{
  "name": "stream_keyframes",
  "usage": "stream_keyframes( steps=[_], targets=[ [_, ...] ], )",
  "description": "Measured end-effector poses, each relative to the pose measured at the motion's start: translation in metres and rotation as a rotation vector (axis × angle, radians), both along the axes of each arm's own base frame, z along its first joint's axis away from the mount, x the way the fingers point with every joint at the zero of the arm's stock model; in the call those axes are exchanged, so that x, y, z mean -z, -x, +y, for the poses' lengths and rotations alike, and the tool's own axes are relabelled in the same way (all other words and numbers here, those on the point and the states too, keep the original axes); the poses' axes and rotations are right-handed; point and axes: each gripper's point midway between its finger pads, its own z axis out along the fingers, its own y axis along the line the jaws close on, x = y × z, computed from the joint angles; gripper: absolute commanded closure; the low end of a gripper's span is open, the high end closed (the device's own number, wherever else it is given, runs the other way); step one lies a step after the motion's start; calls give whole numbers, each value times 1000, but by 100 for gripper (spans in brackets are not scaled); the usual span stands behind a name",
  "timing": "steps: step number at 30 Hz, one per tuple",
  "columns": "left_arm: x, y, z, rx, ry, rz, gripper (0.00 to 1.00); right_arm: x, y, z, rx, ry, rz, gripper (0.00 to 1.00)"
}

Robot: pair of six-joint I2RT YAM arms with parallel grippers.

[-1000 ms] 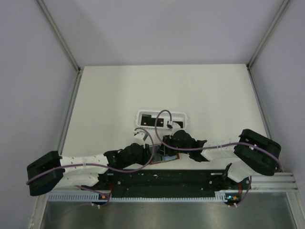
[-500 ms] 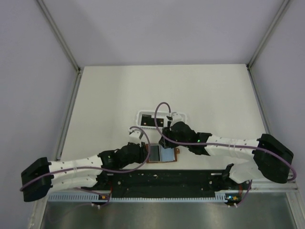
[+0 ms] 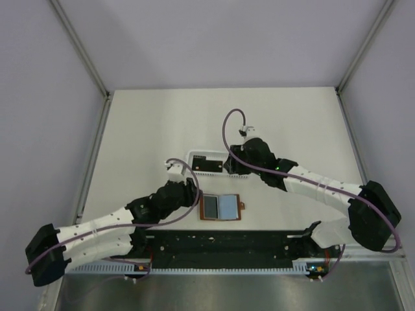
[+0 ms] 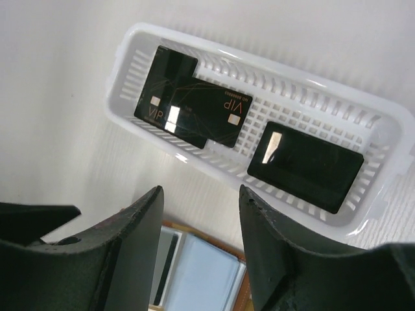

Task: Put the credit cards into the card holder
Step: Insert the credit card into the card holder, then pick up the credit card from the storage box.

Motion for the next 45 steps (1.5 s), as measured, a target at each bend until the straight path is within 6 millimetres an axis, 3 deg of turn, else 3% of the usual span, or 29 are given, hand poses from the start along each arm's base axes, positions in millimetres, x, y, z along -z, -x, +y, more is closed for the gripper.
stream_keyframes(
  steps=[5,10,17,30,37,45],
  targets=[
    [-24,-53,29,-177,46,-30,42,5,-9,5,-21,22,16,49],
    [-37,-103,61,-316,29,-45,40,10,-12,9,-48,30,42,49],
    [-50,-157,59,-309,-4,-49,42,9,-13,12,-85,16,53,49],
    [15,-168,57,-201,-62,104,49,4,-16,5,-87,2,43,49],
    [22,-177,38,-123,-39,142,59,17,-10,-1,-86,18,69,49],
    [30,-176,36,-108,-43,163,60,16,-8,-4,-83,16,67,49]
  ],
)
